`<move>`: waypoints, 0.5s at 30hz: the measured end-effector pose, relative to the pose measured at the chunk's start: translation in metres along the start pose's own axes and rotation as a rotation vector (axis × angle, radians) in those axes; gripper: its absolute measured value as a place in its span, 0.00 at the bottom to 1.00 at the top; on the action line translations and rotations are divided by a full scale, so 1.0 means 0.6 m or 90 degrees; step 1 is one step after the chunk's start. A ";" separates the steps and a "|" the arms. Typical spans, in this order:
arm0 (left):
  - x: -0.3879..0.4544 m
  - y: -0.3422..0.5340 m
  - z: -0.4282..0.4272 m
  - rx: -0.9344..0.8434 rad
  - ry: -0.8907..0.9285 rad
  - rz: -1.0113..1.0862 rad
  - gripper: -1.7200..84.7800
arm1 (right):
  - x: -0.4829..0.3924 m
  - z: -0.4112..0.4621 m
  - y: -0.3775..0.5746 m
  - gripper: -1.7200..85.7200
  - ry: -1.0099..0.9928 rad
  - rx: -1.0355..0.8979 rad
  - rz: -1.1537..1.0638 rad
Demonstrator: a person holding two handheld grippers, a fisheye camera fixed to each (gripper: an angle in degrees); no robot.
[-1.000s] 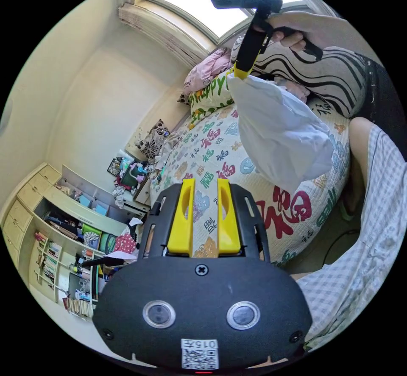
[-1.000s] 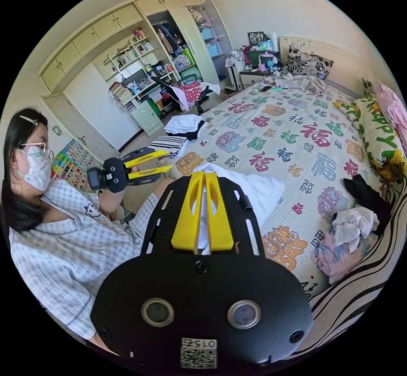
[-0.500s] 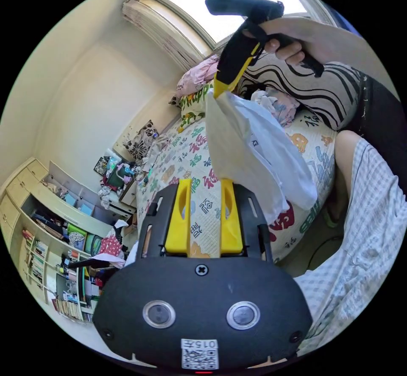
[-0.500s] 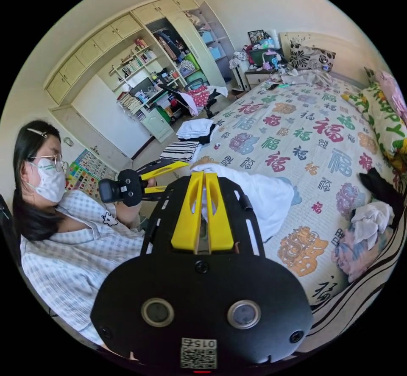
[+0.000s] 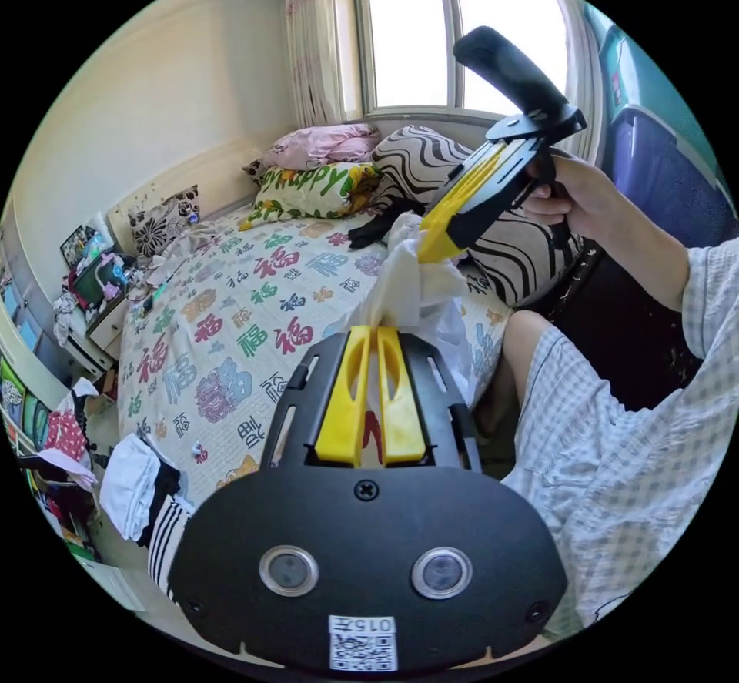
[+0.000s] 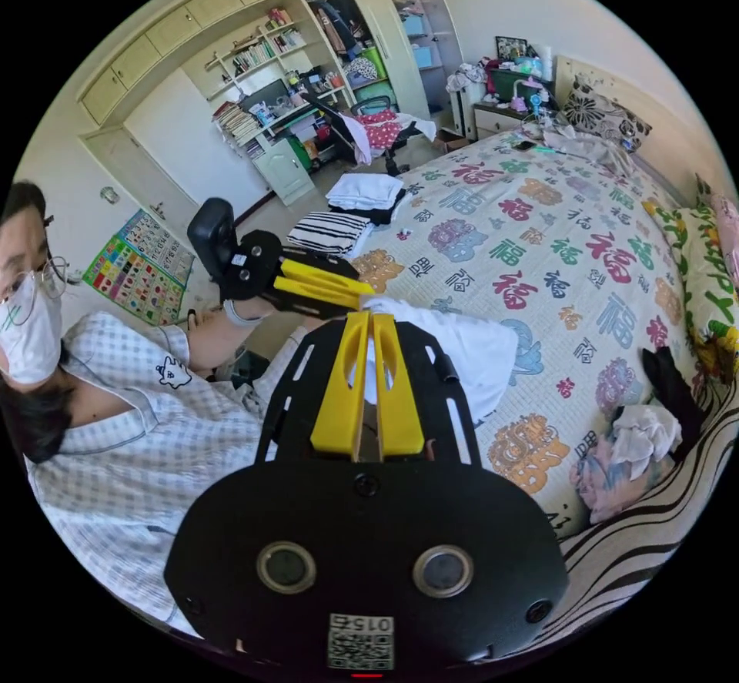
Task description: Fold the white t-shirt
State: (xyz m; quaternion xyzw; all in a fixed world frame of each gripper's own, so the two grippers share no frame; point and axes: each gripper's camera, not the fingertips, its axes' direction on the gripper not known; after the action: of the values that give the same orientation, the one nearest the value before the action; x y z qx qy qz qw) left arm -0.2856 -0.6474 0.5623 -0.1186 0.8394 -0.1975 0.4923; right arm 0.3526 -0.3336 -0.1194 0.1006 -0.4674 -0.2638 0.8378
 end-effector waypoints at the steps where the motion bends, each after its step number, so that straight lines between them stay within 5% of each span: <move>1: -0.008 -0.006 -0.007 0.004 0.000 0.000 0.02 | -0.002 -0.014 0.011 0.02 0.008 0.010 0.001; 8: -0.061 -0.104 -0.106 0.076 -0.109 0.059 0.02 | -0.036 -0.133 0.078 0.02 0.064 0.113 -0.028; 15: -0.195 -0.119 -0.127 0.029 -0.242 -0.065 0.02 | -0.033 -0.225 0.191 0.02 0.227 0.199 0.031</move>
State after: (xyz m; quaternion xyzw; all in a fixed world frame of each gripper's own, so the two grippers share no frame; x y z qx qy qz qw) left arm -0.2950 -0.6488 0.7189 -0.1851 0.7195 -0.2151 0.6338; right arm 0.4970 -0.2371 -0.1596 0.2623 -0.3493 -0.1459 0.8876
